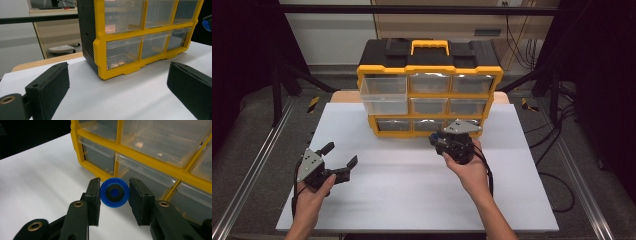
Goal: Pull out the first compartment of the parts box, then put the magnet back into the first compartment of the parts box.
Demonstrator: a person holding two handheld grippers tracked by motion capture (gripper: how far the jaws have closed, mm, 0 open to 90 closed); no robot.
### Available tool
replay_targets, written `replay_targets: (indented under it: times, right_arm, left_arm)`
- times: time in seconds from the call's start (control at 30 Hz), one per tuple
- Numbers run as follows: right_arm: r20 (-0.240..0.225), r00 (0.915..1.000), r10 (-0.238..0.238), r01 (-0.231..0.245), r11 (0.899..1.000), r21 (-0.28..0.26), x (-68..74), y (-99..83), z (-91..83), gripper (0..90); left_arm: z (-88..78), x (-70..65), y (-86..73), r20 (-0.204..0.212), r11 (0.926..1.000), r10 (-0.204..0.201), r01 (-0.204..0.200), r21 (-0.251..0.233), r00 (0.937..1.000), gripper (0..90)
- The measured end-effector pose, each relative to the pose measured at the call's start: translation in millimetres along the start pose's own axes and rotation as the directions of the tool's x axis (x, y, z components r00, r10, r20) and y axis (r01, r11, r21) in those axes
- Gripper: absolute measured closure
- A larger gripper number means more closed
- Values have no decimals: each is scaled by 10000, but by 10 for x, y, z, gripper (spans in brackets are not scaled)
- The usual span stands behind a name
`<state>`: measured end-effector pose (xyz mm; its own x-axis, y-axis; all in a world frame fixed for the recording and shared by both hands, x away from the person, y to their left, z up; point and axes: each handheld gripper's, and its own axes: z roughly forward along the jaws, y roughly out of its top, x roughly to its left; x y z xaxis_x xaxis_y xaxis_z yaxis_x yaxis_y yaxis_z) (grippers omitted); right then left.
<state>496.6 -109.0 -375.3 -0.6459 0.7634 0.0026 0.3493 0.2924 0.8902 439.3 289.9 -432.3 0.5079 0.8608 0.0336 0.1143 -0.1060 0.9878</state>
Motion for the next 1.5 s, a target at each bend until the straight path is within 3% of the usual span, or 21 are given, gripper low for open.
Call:
replay_targets:
  times: [0.8, 1.5]
  right_arm:
    - [-111, 9999, -13, 6, 9979, -649, 12, 353, -104, 628]
    - [-484, 9988, 98, -177, 9863, -1640, 52, 734, -243, 628]
  left_arm:
    - [-5, 7, -2, -66, 10000, -20, 20, -29, 10000, 41]
    - [-9, 13, -3, -78, 10000, -68, 68, -34, 9999, 41]
